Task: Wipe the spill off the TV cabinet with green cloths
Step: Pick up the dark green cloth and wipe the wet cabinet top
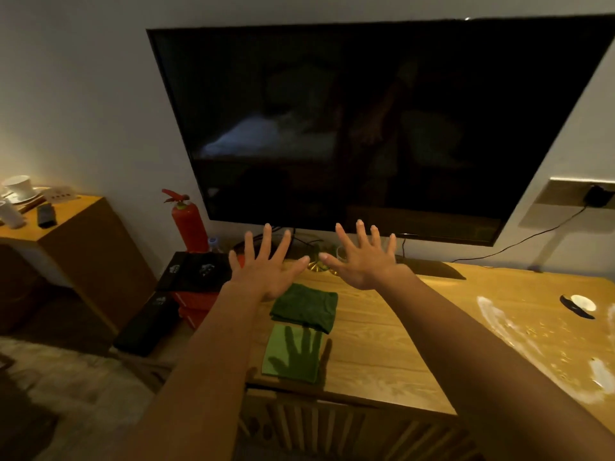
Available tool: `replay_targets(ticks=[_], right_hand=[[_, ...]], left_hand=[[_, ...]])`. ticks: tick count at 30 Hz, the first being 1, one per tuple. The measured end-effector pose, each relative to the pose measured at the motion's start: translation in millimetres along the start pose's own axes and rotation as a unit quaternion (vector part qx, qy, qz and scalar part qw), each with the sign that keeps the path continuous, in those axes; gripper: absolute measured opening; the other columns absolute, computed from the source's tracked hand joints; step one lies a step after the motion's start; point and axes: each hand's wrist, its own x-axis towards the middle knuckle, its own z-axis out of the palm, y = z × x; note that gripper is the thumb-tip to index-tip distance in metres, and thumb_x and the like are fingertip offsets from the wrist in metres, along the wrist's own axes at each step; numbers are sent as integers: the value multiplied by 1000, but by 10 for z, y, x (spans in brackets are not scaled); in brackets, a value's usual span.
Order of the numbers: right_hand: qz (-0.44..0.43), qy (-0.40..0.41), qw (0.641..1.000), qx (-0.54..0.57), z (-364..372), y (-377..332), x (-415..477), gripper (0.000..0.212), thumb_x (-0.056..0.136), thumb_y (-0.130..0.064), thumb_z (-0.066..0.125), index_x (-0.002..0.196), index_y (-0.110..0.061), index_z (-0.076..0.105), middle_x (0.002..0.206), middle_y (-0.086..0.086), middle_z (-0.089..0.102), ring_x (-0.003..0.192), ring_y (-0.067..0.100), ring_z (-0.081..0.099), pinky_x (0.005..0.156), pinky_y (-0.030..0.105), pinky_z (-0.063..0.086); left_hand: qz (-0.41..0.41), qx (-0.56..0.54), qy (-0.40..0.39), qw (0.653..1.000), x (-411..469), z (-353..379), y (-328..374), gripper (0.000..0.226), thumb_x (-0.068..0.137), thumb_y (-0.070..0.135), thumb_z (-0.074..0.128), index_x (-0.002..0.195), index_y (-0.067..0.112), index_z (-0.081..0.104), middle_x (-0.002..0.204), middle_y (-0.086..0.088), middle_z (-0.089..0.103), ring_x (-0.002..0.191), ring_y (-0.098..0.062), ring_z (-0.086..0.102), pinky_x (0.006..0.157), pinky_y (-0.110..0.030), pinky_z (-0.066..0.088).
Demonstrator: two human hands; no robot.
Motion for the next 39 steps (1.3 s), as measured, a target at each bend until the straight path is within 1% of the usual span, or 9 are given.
replay_targets(ticks=[10, 16, 19, 21, 23, 25, 28, 30, 39], right_hand=[[-40, -98, 994, 20, 775, 118, 756, 84, 84, -82, 14, 151, -41, -15, 161, 8, -23, 146, 35, -21, 114, 65, -11], [-48, -163, 985, 16, 1247, 137, 993, 87, 90, -71, 40, 154, -35, -6, 163, 12, -16, 148, 38, -14, 115, 66, -4], [-53, -193, 980, 9, 1481, 134, 1078, 82, 91, -62, 49, 155, -31, 10, 164, 14, -2, 149, 40, 1, 116, 64, 1], [-60, -202, 977, 15, 1618, 138, 1132, 71, 91, -56, 53, 151, -26, 29, 160, 16, 21, 145, 40, 21, 116, 60, 15], [-60, -192, 979, 39, 1741, 145, 1188, 51, 91, -49, 56, 134, -20, 51, 137, 14, 51, 125, 34, 48, 103, 47, 40], [-33, -180, 980, 83, 1869, 129, 1221, 37, 92, -40, 59, 120, -16, 60, 116, 11, 61, 107, 30, 57, 84, 36, 48], [6, -176, 978, 109, 2073, 66, 1250, 31, 93, -31, 58, 118, -14, 62, 114, 12, 61, 105, 32, 58, 81, 36, 49], [23, -182, 977, 105, 2214, 14, 1276, 30, 93, -27, 58, 120, -14, 63, 117, 12, 59, 107, 32, 57, 83, 37, 50], [71, -217, 971, 67, 2685, -112, 1311, 36, 92, -21, 59, 128, -20, 55, 123, 8, 51, 114, 30, 50, 82, 38, 48]], left_hand=[[-31, -19, -66, 997, 624, 738, -197, 81, 75, 91, 6, 140, 55, -25, 152, 12, -40, 142, -25, -34, 114, -58, -11], [-30, -10, -136, 990, 782, 1143, -431, 87, 82, 84, 25, 150, 46, -14, 157, 6, -34, 145, -32, -26, 115, -62, -5], [-10, 12, -160, 987, 905, 1299, -571, 82, 91, 71, 32, 153, 38, -9, 159, 4, -31, 147, -32, -22, 117, -61, -1], [8, 41, -170, 984, 1024, 1399, -659, 77, 96, 60, 37, 155, 33, -5, 161, 2, -26, 147, -32, -21, 118, -61, -1], [23, 55, -172, 983, 1183, 1494, -727, 69, 99, 49, 39, 156, 28, 6, 165, -1, -11, 149, -32, -12, 119, -59, 3], [44, 63, -169, 983, 1339, 1594, -782, 58, 100, 41, 43, 152, 23, 27, 163, -4, 15, 149, -31, 9, 117, -57, 15], [68, 37, -176, 981, 1513, 1798, -872, 42, 97, 31, 52, 137, 19, 51, 146, -6, 46, 133, -26, 40, 108, -47, 36], [65, 13, -184, 981, 1565, 1942, -950, 35, 95, 25, 57, 129, 19, 57, 132, -6, 54, 121, -26, 49, 101, -42, 42], [149, 61, -173, 972, 1737, 2413, -1259, 54, 84, 11, 65, 134, 25, 49, 125, -1, 49, 117, -25, 45, 94, -39, 39]])
